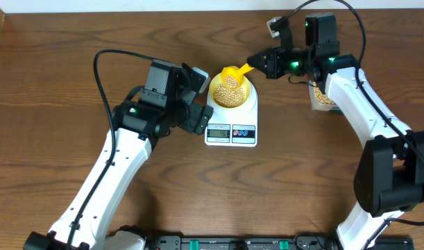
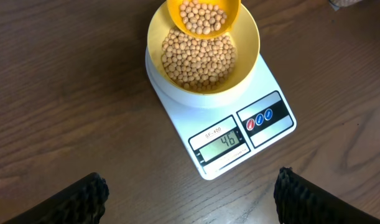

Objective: Scoop item into bowl and weigh 50g on scale
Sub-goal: 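Hold the tilted scoop over the bowl, trickling beans slowly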

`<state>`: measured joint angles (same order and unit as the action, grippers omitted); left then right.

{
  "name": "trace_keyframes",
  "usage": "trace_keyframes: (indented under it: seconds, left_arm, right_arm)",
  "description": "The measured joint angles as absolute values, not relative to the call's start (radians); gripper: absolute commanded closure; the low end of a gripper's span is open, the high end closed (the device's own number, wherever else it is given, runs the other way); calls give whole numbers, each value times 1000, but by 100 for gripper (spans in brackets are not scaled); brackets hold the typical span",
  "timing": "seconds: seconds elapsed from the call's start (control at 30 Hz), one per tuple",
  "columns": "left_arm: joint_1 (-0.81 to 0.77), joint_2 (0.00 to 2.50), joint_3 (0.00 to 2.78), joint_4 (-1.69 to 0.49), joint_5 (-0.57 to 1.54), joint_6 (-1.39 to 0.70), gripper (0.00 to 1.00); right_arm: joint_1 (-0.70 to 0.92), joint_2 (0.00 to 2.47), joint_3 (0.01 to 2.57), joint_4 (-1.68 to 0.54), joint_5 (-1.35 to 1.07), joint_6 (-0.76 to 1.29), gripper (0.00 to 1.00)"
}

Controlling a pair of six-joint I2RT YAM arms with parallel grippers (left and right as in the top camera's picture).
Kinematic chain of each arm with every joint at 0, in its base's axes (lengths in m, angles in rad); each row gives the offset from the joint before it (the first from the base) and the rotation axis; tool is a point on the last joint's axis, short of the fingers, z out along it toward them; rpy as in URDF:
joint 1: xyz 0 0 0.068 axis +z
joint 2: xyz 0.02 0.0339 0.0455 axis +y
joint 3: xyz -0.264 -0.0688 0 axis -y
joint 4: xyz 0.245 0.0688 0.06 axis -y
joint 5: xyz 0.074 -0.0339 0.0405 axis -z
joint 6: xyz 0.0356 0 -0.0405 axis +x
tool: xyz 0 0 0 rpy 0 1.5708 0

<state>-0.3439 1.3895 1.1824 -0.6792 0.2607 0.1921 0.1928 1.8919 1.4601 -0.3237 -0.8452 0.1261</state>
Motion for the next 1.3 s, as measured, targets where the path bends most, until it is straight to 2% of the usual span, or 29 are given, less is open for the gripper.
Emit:
trace_keyframes:
  seconds: [1.03,1.3]
  left_arm:
    - [-344,1390,1182,-679,261,192,13]
    - [-344,1390,1182,-679,261,192,13]
  right_arm:
    - [172,1892,1460,-298,-856,129,99]
    - [174,1892,1460,-376,-856,-7,99]
